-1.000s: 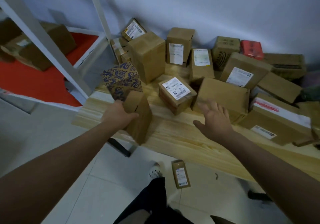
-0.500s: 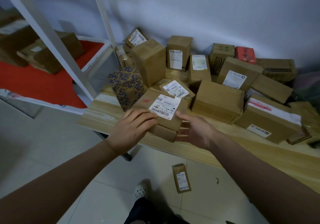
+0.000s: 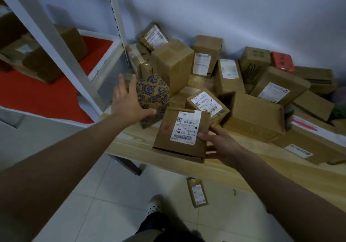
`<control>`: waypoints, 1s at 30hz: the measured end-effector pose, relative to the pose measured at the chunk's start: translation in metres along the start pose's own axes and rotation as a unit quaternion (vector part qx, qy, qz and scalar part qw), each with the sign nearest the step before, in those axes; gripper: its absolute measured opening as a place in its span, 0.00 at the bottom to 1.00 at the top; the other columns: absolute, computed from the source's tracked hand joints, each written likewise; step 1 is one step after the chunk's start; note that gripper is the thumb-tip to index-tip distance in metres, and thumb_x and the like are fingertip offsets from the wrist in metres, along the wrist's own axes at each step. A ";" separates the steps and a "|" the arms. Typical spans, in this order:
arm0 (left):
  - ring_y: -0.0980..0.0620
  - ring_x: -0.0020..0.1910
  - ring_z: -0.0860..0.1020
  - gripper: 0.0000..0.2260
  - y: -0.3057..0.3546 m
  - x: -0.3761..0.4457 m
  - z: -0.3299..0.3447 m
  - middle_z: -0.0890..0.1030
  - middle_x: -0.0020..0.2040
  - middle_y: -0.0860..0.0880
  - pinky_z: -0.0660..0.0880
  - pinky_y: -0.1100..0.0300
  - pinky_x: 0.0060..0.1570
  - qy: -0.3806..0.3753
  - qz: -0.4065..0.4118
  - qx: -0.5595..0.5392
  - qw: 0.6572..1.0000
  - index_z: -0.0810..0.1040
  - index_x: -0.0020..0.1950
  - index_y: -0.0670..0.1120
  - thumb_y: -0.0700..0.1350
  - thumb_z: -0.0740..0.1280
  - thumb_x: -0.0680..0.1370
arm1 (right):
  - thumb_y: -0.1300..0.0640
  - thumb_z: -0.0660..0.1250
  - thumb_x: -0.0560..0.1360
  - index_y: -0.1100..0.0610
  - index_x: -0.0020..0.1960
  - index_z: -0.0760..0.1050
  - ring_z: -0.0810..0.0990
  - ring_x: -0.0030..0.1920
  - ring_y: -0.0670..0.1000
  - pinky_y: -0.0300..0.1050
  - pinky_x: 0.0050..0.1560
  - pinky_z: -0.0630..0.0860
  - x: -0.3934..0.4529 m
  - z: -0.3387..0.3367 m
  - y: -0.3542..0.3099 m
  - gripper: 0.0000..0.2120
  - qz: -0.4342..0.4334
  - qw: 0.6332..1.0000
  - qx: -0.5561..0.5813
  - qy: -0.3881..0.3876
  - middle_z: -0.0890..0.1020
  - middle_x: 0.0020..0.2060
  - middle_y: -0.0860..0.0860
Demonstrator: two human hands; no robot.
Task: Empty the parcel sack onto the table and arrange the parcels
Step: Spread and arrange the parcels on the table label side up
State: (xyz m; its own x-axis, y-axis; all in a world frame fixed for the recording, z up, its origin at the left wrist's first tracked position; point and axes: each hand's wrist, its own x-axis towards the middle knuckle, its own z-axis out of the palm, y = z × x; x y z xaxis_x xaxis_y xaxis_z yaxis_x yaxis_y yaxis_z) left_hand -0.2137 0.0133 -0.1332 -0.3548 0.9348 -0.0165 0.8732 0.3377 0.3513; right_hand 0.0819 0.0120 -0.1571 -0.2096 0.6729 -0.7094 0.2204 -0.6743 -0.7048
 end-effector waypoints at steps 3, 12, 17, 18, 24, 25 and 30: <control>0.38 0.76 0.52 0.54 -0.009 0.026 0.003 0.52 0.78 0.40 0.57 0.41 0.74 -0.069 0.016 0.011 0.997 0.47 0.80 0.48 0.58 0.78 0.65 | 0.58 0.72 0.76 0.49 0.73 0.66 0.82 0.55 0.60 0.58 0.49 0.82 0.004 0.006 -0.004 0.29 0.015 1.000 -0.010 0.015 0.82 0.56 0.54; 0.42 0.69 0.64 0.44 -0.049 0.006 -0.015 0.63 0.68 0.41 0.70 0.47 0.65 0.112 0.024 -0.138 0.984 0.60 0.75 0.43 0.52 0.79 0.66 | 0.61 0.70 0.77 0.52 0.73 0.66 0.80 0.53 0.55 0.56 0.55 0.79 0.040 0.055 0.000 0.27 0.049 0.998 -0.024 0.022 0.81 0.57 0.53; 0.40 0.64 0.70 0.43 -0.072 -0.028 -0.012 0.66 0.66 0.40 0.79 0.47 0.51 0.154 0.234 -0.053 0.959 0.62 0.74 0.39 0.51 0.79 0.66 | 0.39 0.71 0.71 0.53 0.70 0.68 0.79 0.57 0.55 0.55 0.54 0.80 0.050 0.090 -0.011 0.33 -0.074 0.978 -0.136 0.141 0.77 0.63 0.55; 0.39 0.62 0.70 0.42 -0.075 -0.030 -0.012 0.66 0.65 0.40 0.79 0.45 0.50 0.168 0.279 -0.026 0.945 0.62 0.74 0.39 0.51 0.78 0.67 | 0.38 0.67 0.75 0.55 0.69 0.70 0.80 0.55 0.54 0.54 0.52 0.80 0.048 0.093 -0.018 0.30 -0.083 0.984 -0.092 0.131 0.78 0.61 0.56; 0.38 0.65 0.71 0.32 -0.086 -0.036 -0.004 0.68 0.65 0.39 0.73 0.42 0.64 0.231 0.447 0.059 0.862 0.64 0.73 0.39 0.46 0.75 0.75 | 0.24 0.69 0.62 0.51 0.69 0.72 0.82 0.58 0.63 0.66 0.56 0.79 0.030 0.114 -0.060 0.44 0.040 0.984 0.122 -0.121 0.81 0.60 0.60; 0.38 0.65 0.71 0.30 -0.087 -0.037 -0.004 0.69 0.64 0.39 0.72 0.42 0.66 0.240 0.464 0.061 0.850 0.65 0.72 0.39 0.44 0.74 0.75 | 0.26 0.73 0.59 0.50 0.68 0.74 0.81 0.60 0.62 0.65 0.57 0.78 0.030 0.120 -0.060 0.44 0.038 0.985 0.100 -0.131 0.82 0.60 0.59; 0.39 0.72 0.64 0.44 -0.099 -0.049 -0.014 0.65 0.70 0.40 0.63 0.42 0.73 0.095 0.450 0.037 0.887 0.60 0.76 0.43 0.63 0.74 0.69 | 0.42 0.78 0.65 0.52 0.63 0.78 0.81 0.57 0.61 0.60 0.49 0.82 0.027 0.137 -0.051 0.29 0.014 0.992 0.092 -0.089 0.83 0.57 0.58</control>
State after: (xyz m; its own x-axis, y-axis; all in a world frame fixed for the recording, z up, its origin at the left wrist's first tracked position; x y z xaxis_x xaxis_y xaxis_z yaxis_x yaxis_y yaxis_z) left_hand -0.2881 -0.0674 -0.1540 0.4534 0.7962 0.4006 0.8485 -0.5232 0.0793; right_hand -0.0656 0.0226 -0.1409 -0.3744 0.6001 -0.7069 0.0550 -0.7467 -0.6629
